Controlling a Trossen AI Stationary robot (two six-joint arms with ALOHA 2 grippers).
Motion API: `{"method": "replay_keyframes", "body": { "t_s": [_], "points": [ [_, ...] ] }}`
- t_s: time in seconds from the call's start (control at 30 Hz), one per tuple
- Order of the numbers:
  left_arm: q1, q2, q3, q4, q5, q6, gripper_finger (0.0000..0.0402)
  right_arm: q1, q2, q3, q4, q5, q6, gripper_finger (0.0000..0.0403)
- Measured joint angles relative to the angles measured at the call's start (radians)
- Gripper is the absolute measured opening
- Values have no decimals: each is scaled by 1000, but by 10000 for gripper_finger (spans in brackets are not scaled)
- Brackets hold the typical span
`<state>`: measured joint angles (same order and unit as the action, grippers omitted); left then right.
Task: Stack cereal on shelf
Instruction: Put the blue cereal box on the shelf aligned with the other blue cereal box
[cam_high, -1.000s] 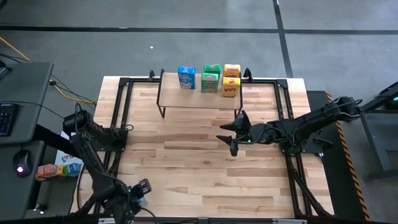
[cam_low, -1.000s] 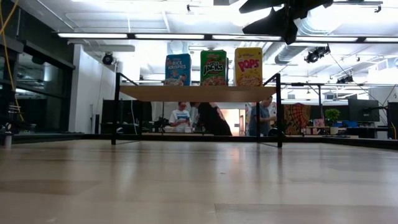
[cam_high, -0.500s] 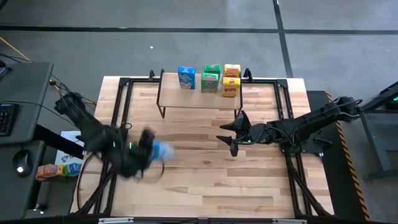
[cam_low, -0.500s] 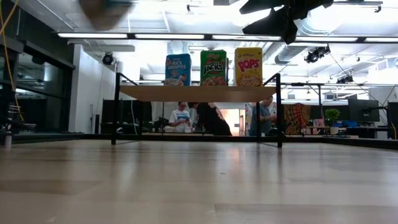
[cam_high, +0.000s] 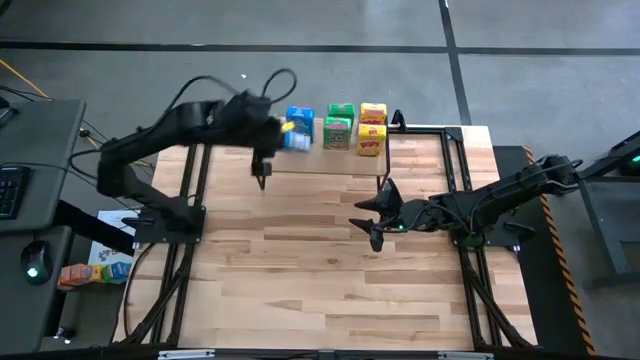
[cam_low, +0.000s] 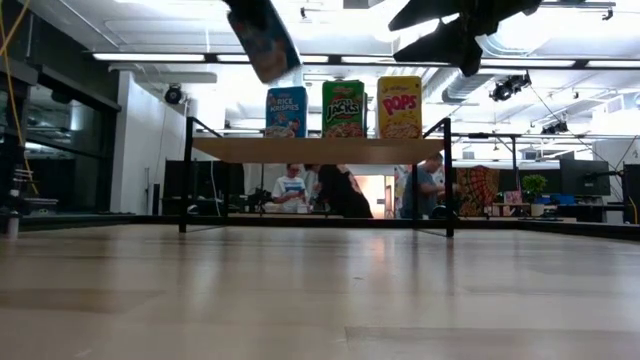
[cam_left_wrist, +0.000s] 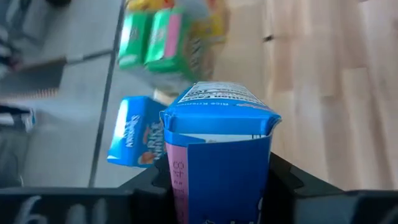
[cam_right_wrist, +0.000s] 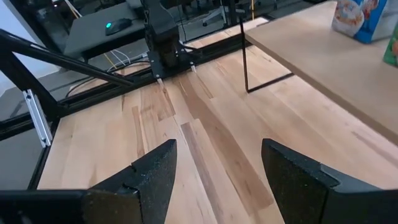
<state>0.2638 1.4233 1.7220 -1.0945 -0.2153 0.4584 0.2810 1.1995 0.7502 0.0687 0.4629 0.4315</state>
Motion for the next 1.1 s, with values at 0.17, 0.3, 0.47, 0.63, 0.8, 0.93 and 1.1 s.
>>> {"method": "replay_keyframes", "body": {
  "t_s": [0.17, 0.3, 0.47, 0.63, 0.8, 0.93, 1.1],
  "points": [
    [94, 138, 64, -71, 35, 40, 126, 0, 0, 0, -42, 0, 43, 226],
    [130, 225, 102, -167, 80, 73, 127, 0, 0, 0, -65, 0, 41, 226],
    [144, 304, 127, -160, 86, 130, 127, 0, 0, 0, -66, 0, 39, 226],
    [144, 339, 145, -156, 87, 182, 127, 0, 0, 0, -66, 6, 34, 226],
    [144, 345, 145, -156, 87, 186, 127, 0, 0, 0, -66, 6, 32, 226],
    [144, 345, 145, -157, 87, 214, 127, 0, 0, 0, -65, 6, 32, 226],
    [144, 345, 145, -120, 87, 230, 135, 0, 0, 0, -65, 6, 31, 226]
  ]
}}
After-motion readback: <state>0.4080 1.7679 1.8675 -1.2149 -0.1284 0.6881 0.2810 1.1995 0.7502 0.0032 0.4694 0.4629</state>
